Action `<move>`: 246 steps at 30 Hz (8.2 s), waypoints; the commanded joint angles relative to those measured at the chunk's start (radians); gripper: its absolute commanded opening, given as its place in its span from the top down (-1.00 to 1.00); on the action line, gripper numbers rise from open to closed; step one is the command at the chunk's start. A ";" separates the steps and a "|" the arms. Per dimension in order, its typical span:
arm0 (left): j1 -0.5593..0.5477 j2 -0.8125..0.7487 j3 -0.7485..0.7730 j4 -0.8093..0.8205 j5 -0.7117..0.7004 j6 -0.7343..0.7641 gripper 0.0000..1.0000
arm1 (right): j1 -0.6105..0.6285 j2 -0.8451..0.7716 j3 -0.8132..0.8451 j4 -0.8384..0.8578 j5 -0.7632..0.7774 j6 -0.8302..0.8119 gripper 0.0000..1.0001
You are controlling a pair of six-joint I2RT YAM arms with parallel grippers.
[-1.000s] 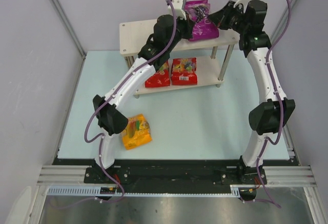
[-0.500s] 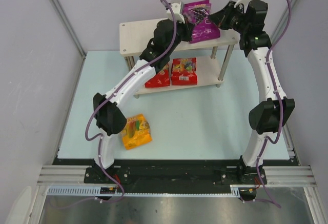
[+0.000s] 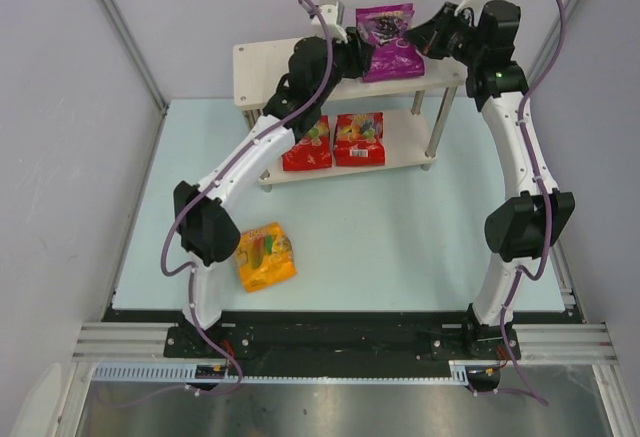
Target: Place and organize the candy bags onto the shelf
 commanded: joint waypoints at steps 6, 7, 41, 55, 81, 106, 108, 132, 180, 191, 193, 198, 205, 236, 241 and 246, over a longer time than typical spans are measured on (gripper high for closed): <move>0.024 -0.262 -0.115 0.062 -0.044 0.017 -0.64 | -0.010 0.031 0.062 0.029 -0.021 0.006 0.91; 0.025 -0.290 -0.139 0.077 -0.045 0.018 -0.66 | -0.010 0.034 0.066 0.030 -0.022 0.006 0.75; 0.024 -1.480 -1.454 -0.450 -0.465 -0.374 -0.95 | 0.577 -0.632 -0.793 0.129 0.505 -0.170 -0.30; 0.022 -1.658 -1.661 -0.650 -0.447 -0.630 -0.93 | 0.880 -0.273 -1.094 0.395 0.415 0.120 -0.54; -0.219 -1.655 -1.842 -0.690 -0.516 -0.916 -0.76 | 0.933 -0.030 -1.109 0.623 0.274 0.257 0.39; -0.239 -1.677 -1.957 -0.515 -0.472 -0.853 0.64 | 0.947 -0.078 -1.108 0.512 0.427 0.199 -0.29; -0.239 -1.669 -1.970 -0.498 -0.469 -0.854 0.53 | 0.952 -0.058 -1.108 0.512 0.417 0.213 -0.29; -0.240 -1.781 -2.040 -0.516 -0.453 -0.877 0.20 | 0.973 0.034 -1.109 0.592 0.326 0.243 1.00; -0.296 -0.870 -0.654 -0.041 -0.315 0.110 1.00 | 0.506 -0.333 -0.185 -0.138 0.205 -0.246 1.00; -0.027 -0.590 -0.364 -0.035 -0.061 0.065 1.00 | 0.361 -0.060 0.241 -0.203 0.071 -0.174 1.00; 0.008 -0.543 -0.304 -0.041 -0.015 0.049 1.00 | 0.348 0.006 0.300 -0.218 0.062 -0.160 1.00; 0.074 -0.405 -0.174 -0.070 0.039 0.046 1.00 | 0.318 0.101 0.382 -0.217 0.039 -0.130 1.00; 0.126 -0.321 -0.132 -0.059 0.088 0.005 1.00 | 0.295 0.157 0.398 -0.165 0.013 -0.105 1.00; 0.215 -0.336 -0.336 0.025 0.127 -0.049 0.31 | 0.257 0.194 0.395 -0.092 -0.028 -0.067 0.36; 0.225 -0.368 -0.371 0.041 0.116 -0.049 0.05 | 0.245 0.161 0.380 -0.079 -0.008 -0.077 -0.05; 0.251 -0.393 -0.358 0.041 0.122 -0.044 -0.24 | 0.243 0.103 0.346 -0.031 0.019 -0.096 -0.10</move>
